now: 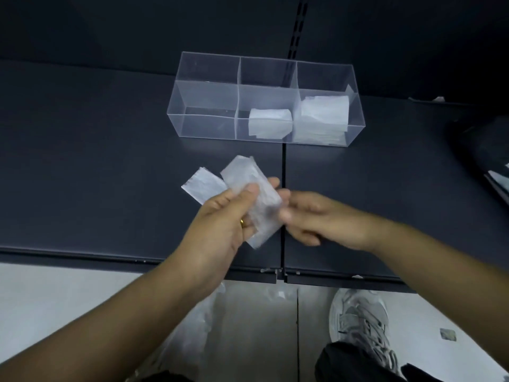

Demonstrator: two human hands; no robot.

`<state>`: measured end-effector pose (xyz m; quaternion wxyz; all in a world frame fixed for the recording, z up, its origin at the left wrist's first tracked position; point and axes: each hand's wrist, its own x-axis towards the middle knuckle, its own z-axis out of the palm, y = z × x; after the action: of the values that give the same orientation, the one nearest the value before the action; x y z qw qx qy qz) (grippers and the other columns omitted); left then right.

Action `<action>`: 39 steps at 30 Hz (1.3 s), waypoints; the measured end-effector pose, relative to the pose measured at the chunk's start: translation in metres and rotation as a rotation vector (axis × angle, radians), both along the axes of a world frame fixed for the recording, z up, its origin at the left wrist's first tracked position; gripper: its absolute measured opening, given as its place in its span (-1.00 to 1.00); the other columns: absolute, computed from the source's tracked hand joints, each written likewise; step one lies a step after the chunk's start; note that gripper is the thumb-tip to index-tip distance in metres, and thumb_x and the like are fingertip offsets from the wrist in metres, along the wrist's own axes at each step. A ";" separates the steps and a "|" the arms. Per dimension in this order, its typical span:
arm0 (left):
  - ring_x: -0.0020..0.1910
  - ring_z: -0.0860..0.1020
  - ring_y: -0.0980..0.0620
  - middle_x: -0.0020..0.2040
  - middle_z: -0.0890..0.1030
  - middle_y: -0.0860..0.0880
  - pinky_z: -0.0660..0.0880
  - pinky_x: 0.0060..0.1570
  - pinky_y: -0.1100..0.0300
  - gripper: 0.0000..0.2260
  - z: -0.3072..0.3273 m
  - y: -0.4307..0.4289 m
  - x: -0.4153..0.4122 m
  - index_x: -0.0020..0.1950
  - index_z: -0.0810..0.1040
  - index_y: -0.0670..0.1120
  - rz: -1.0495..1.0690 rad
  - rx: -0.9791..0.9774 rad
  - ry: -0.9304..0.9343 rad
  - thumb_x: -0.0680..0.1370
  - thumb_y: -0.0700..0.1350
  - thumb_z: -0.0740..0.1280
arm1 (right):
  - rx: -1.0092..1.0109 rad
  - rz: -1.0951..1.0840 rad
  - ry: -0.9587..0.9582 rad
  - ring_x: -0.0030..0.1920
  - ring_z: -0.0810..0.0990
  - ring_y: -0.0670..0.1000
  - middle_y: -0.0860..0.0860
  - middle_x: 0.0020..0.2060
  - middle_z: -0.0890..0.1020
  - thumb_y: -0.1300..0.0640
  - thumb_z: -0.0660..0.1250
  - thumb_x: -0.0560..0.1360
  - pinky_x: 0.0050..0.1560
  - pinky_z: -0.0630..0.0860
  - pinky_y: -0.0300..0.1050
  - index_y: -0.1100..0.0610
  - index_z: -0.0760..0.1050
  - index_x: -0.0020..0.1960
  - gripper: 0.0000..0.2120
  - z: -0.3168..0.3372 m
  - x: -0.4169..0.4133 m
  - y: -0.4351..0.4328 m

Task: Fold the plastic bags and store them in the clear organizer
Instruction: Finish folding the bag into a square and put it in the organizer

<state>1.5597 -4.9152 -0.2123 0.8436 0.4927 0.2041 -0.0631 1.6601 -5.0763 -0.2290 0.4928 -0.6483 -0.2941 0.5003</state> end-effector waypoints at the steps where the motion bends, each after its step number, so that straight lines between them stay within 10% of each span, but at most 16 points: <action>1: 0.15 0.61 -0.06 0.11 0.66 -0.13 0.55 0.14 0.10 -0.72 -0.004 0.006 0.003 0.16 0.61 -0.10 -0.005 -0.043 0.006 0.55 -0.04 0.23 | -0.041 -0.018 -0.038 -0.49 0.30 -0.14 -0.13 -0.33 0.56 -0.07 0.33 0.53 -0.47 0.27 -0.27 -0.07 0.54 0.10 -0.82 -0.008 -0.002 0.004; 6: 0.05 0.65 -0.02 0.09 0.67 -0.15 0.61 -0.02 0.17 -0.77 -0.037 0.037 0.015 0.18 0.57 -0.18 0.133 0.013 0.233 0.63 -0.13 0.21 | -0.242 -0.320 -0.124 -0.57 0.29 -0.12 0.14 -0.30 0.64 0.19 0.35 0.53 -0.55 0.26 -0.28 0.14 0.55 -0.03 -0.96 -0.029 -0.003 0.011; 16: -0.36 0.61 0.06 -0.21 0.62 -0.14 0.57 -0.31 0.31 -0.89 -0.061 0.073 0.031 -0.01 0.62 -0.27 0.355 0.452 0.299 0.56 -0.23 0.35 | -0.338 -0.417 -0.155 -0.60 0.32 -0.08 0.02 -0.34 0.66 0.23 0.40 0.46 -0.58 0.28 -0.26 0.09 0.53 -0.06 -0.90 -0.033 -0.007 0.012; 22: 0.12 0.49 0.02 0.15 0.53 -0.06 0.38 0.20 0.25 -0.71 -0.057 0.044 -0.003 0.25 0.52 -0.13 0.004 1.463 -0.318 0.56 -0.07 0.28 | -0.363 -0.417 -0.097 -0.61 0.34 -0.08 0.09 -0.29 0.66 0.25 0.41 0.46 -0.58 0.28 -0.28 0.14 0.52 -0.02 -0.87 -0.029 -0.004 0.014; 28: 0.34 0.38 -0.01 0.34 0.46 -0.07 0.21 0.38 0.19 -0.34 -0.071 0.014 -0.030 0.42 0.37 -0.17 -0.482 1.598 -0.379 0.48 0.26 0.22 | -0.410 -0.406 -0.024 -0.55 0.43 -0.09 -0.01 -0.39 0.58 0.23 0.35 0.51 -0.52 0.36 -0.24 0.18 0.49 0.10 -0.82 -0.017 -0.005 0.018; 34: 0.01 0.60 -0.11 0.06 0.64 -0.12 0.45 0.11 0.18 -0.70 -0.075 0.016 -0.021 0.16 0.60 -0.23 -0.241 1.622 -0.489 0.43 -0.26 0.46 | -0.306 -0.388 0.263 -0.45 0.56 -0.03 0.05 -0.21 0.58 0.17 0.34 0.53 -0.44 0.47 -0.23 0.17 0.45 0.20 -0.74 0.012 -0.010 0.020; 39: -0.10 0.62 -0.09 -0.03 0.69 -0.08 0.43 -0.04 0.26 -0.72 -0.063 0.026 -0.017 0.13 0.64 -0.18 -0.181 1.470 -0.444 0.54 -0.16 0.20 | -0.239 -0.260 -0.298 -0.36 0.54 -0.10 -0.09 -0.03 0.63 0.21 0.45 0.43 -0.28 0.51 -0.26 -0.14 0.39 0.29 -0.48 0.018 0.008 0.012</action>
<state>1.5426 -4.8890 -0.2756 0.3125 0.9420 -0.0215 0.1204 1.6680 -5.0638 -0.2114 0.4239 -0.8012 -0.2163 0.3628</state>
